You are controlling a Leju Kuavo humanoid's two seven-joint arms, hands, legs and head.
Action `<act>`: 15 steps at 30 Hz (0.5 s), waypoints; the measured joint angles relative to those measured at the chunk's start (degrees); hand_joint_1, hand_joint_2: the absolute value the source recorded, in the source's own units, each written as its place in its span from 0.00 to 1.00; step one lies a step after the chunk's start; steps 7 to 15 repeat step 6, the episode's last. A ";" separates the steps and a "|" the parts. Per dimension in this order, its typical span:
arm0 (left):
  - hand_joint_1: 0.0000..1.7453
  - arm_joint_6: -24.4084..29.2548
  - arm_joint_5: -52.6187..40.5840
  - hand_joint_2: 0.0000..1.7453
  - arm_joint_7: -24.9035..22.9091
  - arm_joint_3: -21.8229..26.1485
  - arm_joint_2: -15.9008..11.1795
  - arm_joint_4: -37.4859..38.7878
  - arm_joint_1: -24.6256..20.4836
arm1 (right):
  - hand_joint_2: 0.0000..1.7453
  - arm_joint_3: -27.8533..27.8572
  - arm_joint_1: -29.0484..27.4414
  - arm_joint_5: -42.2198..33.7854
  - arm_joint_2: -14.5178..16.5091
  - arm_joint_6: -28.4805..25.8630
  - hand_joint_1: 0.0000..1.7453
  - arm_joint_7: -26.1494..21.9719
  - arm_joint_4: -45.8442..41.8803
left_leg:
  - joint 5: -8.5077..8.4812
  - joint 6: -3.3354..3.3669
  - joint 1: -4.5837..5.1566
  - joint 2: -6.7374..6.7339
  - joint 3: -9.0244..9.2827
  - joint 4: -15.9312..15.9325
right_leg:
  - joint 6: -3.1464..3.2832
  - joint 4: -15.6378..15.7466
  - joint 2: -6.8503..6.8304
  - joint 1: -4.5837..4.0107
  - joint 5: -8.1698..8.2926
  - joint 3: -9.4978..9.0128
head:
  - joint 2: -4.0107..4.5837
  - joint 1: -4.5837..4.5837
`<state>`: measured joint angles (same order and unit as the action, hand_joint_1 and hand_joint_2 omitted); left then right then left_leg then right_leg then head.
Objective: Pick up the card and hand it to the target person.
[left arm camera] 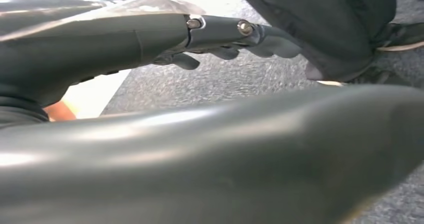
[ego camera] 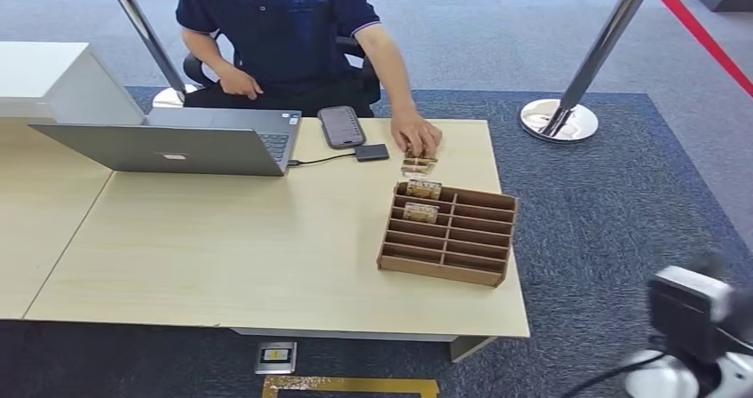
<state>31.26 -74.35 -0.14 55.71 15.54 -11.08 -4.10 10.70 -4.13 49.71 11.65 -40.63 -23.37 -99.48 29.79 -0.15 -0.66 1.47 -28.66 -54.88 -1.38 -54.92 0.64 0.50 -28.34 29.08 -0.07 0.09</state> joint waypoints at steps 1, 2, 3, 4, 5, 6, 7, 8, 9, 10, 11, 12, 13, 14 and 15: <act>0.00 0.02 -0.07 0.00 -0.01 0.09 0.10 0.01 0.07 | 0.00 6.50 -0.92 -6.31 1.17 0.01 0.00 -4.37 -0.49 | 0.03 -0.01 0.01 0.02 0.03 0.01 | -0.02 0.00 -0.01 -0.03 -0.03 -0.07 | 0.00 0.06; 0.00 -0.01 -0.20 0.00 -0.01 0.14 0.14 0.01 0.12 | 0.00 12.36 -1.63 -10.78 2.29 0.02 0.00 -7.16 -0.44 | 0.07 -0.01 0.03 -0.01 0.08 0.01 | -0.02 -0.01 -0.01 -0.05 -0.04 -0.10 | 0.00 0.16; 0.00 -0.10 -0.43 0.00 -0.02 0.17 0.16 0.02 0.10 | 0.00 17.02 -1.99 -13.31 3.15 0.05 0.00 -8.79 0.20 | 0.10 -0.02 0.05 -0.06 0.13 0.02 | 0.00 -0.01 0.00 -0.04 -0.02 -0.12 | 0.00 0.19; 0.00 -0.27 -0.68 0.00 -0.02 0.18 0.18 0.02 -0.01 | 0.00 21.80 -2.04 -14.78 3.94 0.16 0.00 -9.93 1.93 | 0.13 -0.03 0.05 -0.10 0.19 0.02 | 0.02 -0.01 0.00 -0.05 -0.01 -0.15 | 0.00 0.17; 0.00 -0.43 -0.91 0.00 -0.01 0.18 0.21 0.02 -0.16 | 0.00 26.56 -1.70 -15.43 4.41 0.33 0.00 -10.05 4.69 | 0.14 -0.02 0.04 -0.10 0.24 0.02 | 0.00 0.00 0.01 -0.06 -0.03 -0.20 | 0.00 0.19; 0.00 -0.54 -1.05 0.00 0.00 0.18 0.23 0.02 -0.24 | 0.00 28.86 -1.50 -15.73 4.63 0.42 0.00 -10.01 6.08 | 0.14 -0.01 0.04 -0.09 0.26 0.02 | -0.01 0.00 0.01 -0.06 -0.04 -0.23 | 0.00 0.19; 0.00 -0.54 -1.05 0.00 0.00 0.18 0.23 0.02 -0.24 | 0.00 28.86 -1.50 -15.73 4.63 0.42 0.00 -10.01 6.08 | 0.14 -0.01 0.04 -0.09 0.26 0.02 | -0.01 0.00 0.01 -0.06 -0.04 -0.23 | 0.00 0.19; 0.00 -0.54 -1.05 0.00 0.00 0.18 0.23 0.02 -0.24 | 0.00 28.86 -1.50 -15.73 4.63 0.42 0.00 -10.01 6.08 | 0.14 -0.01 0.04 -0.09 0.26 0.02 | -0.01 0.00 0.01 -0.06 -0.04 -0.23 | 0.00 0.19; 0.00 -0.54 -1.05 0.00 0.00 0.18 0.23 0.02 -0.24 | 0.00 28.86 -1.50 -15.73 4.63 0.42 0.00 -10.01 6.08 | 0.14 -0.01 0.04 -0.09 0.26 0.02 | -0.01 0.00 0.01 -0.06 -0.04 -0.23 | 0.00 0.19; 0.00 -0.54 -1.05 0.00 0.00 0.18 0.23 0.02 -0.24 | 0.00 28.86 -1.50 -15.73 4.63 0.42 0.00 -10.01 6.08 | 0.14 -0.01 0.04 -0.09 0.26 0.02 | -0.01 0.00 0.01 -0.06 -0.04 -0.23 | 0.00 0.19; 0.00 -0.54 -1.05 0.00 0.00 0.18 0.23 0.02 -0.24 | 0.00 28.86 -1.50 -15.73 4.63 0.42 0.00 -10.01 6.08 | 0.14 -0.01 0.04 -0.09 0.26 0.02 | -0.01 0.00 0.01 -0.06 -0.04 -0.23 | 0.00 0.19; 0.00 -0.54 -1.05 0.00 0.00 0.18 0.23 0.02 -0.24 | 0.00 28.86 -1.50 -15.73 4.63 0.42 0.00 -10.01 6.08 | 0.14 -0.01 0.04 -0.09 0.26 0.02 | -0.01 0.00 0.01 -0.06 -0.04 -0.23 | 0.00 0.19; 0.00 -0.54 -1.05 0.00 0.00 0.18 0.23 0.02 -0.24 | 0.00 28.86 -1.50 -15.73 4.63 0.42 0.00 -10.01 6.08 | 0.14 -0.01 0.04 -0.09 0.26 0.02 | -0.01 0.00 0.01 -0.06 -0.04 -0.23 | 0.00 0.19; 0.00 -0.54 -1.05 0.00 0.00 0.18 0.23 0.02 -0.24 | 0.00 28.86 -1.50 -15.73 4.63 0.42 0.00 -10.01 6.08 | 0.14 -0.01 0.04 -0.09 0.26 0.02 | -0.01 0.00 0.01 -0.06 -0.04 -0.23 | 0.00 0.19; 0.00 -0.54 -1.05 0.00 0.00 0.18 0.23 0.02 -0.24 | 0.00 28.86 -1.50 -15.73 4.63 0.42 0.00 -10.01 6.08 | 0.14 -0.01 0.04 -0.09 0.26 0.02 | -0.01 0.00 0.01 -0.06 -0.04 -0.23 | 0.00 0.19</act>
